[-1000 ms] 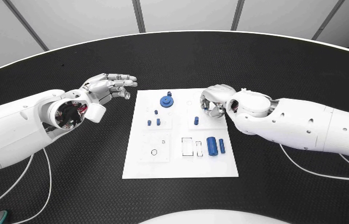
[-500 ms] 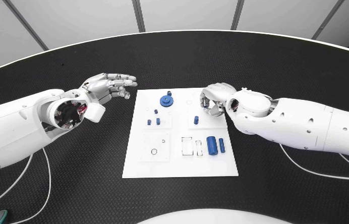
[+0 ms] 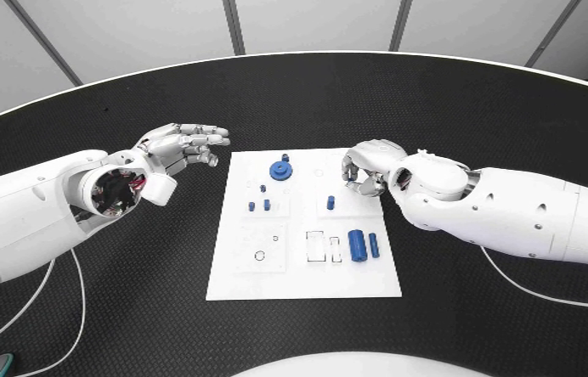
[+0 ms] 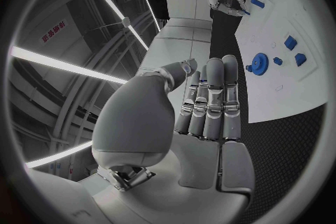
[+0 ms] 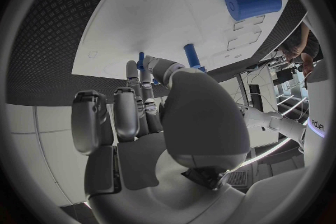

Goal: Assemble the parts on the task board

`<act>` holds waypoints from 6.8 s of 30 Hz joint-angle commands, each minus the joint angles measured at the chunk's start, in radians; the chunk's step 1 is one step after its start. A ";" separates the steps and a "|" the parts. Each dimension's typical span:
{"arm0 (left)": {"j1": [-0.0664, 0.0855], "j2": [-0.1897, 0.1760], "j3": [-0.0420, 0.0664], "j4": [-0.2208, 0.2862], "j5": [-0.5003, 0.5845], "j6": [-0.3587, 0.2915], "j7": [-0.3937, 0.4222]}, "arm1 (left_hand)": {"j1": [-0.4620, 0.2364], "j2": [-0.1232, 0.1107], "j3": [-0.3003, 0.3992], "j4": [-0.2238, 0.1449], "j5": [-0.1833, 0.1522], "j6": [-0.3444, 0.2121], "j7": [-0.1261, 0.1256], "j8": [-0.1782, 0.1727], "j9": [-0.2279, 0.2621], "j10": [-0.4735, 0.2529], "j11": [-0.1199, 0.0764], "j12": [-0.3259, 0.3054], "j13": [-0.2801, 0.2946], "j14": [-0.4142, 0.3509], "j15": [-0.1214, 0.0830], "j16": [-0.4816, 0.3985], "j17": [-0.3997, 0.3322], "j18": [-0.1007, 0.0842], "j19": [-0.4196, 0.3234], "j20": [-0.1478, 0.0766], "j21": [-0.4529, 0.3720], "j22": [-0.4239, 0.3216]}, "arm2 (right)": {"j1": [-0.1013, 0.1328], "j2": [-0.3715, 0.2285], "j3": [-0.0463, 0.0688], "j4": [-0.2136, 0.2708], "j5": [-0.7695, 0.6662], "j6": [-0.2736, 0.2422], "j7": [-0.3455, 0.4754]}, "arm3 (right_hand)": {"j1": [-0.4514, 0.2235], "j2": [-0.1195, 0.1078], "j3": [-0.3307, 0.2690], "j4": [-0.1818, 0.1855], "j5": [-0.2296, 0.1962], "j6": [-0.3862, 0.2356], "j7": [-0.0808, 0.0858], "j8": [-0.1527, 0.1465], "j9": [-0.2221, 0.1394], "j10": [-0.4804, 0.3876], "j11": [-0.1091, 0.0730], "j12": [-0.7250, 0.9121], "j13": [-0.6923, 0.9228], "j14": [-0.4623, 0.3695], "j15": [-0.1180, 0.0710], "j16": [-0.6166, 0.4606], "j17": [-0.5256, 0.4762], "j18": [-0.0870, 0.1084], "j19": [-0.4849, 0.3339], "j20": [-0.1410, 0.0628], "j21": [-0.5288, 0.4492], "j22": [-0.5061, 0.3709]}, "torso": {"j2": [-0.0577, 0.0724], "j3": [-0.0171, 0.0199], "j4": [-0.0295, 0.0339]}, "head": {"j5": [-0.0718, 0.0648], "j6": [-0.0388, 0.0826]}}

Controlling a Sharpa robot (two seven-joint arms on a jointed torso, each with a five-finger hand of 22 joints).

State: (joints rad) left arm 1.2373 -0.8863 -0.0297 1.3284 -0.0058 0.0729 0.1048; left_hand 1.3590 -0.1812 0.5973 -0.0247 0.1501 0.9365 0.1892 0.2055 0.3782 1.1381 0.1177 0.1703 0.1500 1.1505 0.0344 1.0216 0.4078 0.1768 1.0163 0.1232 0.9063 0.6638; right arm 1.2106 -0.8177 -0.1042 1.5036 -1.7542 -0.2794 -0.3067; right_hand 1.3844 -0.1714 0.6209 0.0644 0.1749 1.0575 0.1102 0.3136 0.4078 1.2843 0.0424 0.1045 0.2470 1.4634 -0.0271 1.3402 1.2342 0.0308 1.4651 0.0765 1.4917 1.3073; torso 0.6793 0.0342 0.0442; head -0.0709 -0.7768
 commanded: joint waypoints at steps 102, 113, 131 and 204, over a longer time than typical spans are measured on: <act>0.003 0.106 0.000 -0.039 0.000 0.033 -0.010 | 0.007 0.020 -0.007 0.003 -0.001 -0.005 0.008 -0.004 -0.002 -0.011 0.002 -0.001 -0.001 -0.013 0.002 -0.010 -0.006 0.008 -0.009 0.000 -0.008 -0.004 | -0.123 0.225 -0.003 0.071 -0.053 -0.014 0.105 | 0.008 0.000 0.000 -0.020 0.020 -0.004 0.010 0.007 0.009 0.009 0.004 -0.007 0.002 0.044 -0.005 -0.001 -0.006 -0.014 0.080 -0.007 -0.004 0.239 | -0.006 -0.0081 0.0001 | 0.194 -0.045; 0.004 0.107 0.000 -0.040 0.000 0.034 -0.011 | 0.007 0.020 -0.007 0.003 -0.001 -0.005 0.008 -0.004 -0.002 -0.011 0.002 -0.001 -0.001 -0.013 0.002 -0.010 -0.006 0.008 -0.009 0.000 -0.008 -0.004 | -0.130 0.235 -0.003 0.066 -0.053 -0.008 0.107 | 0.008 0.001 0.000 -0.021 0.023 -0.005 0.011 0.007 0.010 0.009 0.004 -0.008 0.002 0.044 -0.004 -0.001 -0.006 -0.013 0.079 -0.006 -0.006 0.239 | -0.006 -0.0087 -0.0012 | 0.195 -0.049; 0.005 0.111 0.000 -0.043 0.000 0.037 -0.014 | 0.007 0.021 -0.010 0.004 -0.001 -0.005 0.009 -0.004 -0.002 -0.012 0.003 0.000 -0.001 -0.014 0.002 -0.011 -0.008 0.008 -0.009 0.001 -0.009 -0.004 | -0.132 0.249 -0.007 0.046 -0.053 0.026 0.104 | -0.008 -0.007 -0.008 -0.021 0.016 -0.041 0.025 -0.015 0.006 -0.027 0.019 -0.032 0.000 0.042 0.007 -0.003 -0.012 -0.010 0.073 0.001 -0.024 0.234 | -0.007 -0.0086 -0.0014 | 0.196 -0.050; 0.004 0.100 0.000 -0.050 0.000 0.042 -0.014 | 0.008 0.022 -0.012 0.005 -0.001 -0.006 0.009 -0.004 -0.002 -0.014 0.003 0.001 -0.001 -0.014 0.003 -0.011 -0.009 0.008 -0.009 0.001 -0.011 -0.005 | -0.031 0.006 0.032 0.119 -0.009 0.086 0.037 | 0.049 -0.047 -0.207 0.139 0.013 -0.098 -0.007 -0.134 -0.066 -0.198 0.044 0.051 -0.113 0.025 0.029 -0.008 -0.071 0.032 0.024 0.021 -0.271 0.148 | -0.013 -0.0114 -0.0100 | 0.112 0.007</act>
State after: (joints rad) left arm 1.2416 -0.7864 -0.0295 1.2787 -0.0062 0.1148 0.0905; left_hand 1.3650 -0.1677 0.5920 -0.0194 0.1502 0.9329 0.1927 0.2055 0.3775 1.1346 0.1213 0.1703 0.1501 1.1433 0.0345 1.0137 0.3994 0.1698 1.0163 0.1232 0.9025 0.6595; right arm 1.1800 -0.8145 -0.0717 1.6242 -1.7629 -0.1957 -0.2700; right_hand 1.4215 -0.2191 0.4098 0.2028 0.1841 0.9544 0.1035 0.1757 0.3423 1.0831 0.0857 0.1509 0.1351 1.4652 0.0101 1.3285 1.1616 0.0698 1.4684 0.1050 1.2173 1.3080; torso 0.6658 0.0225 0.0340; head 0.0409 -0.7692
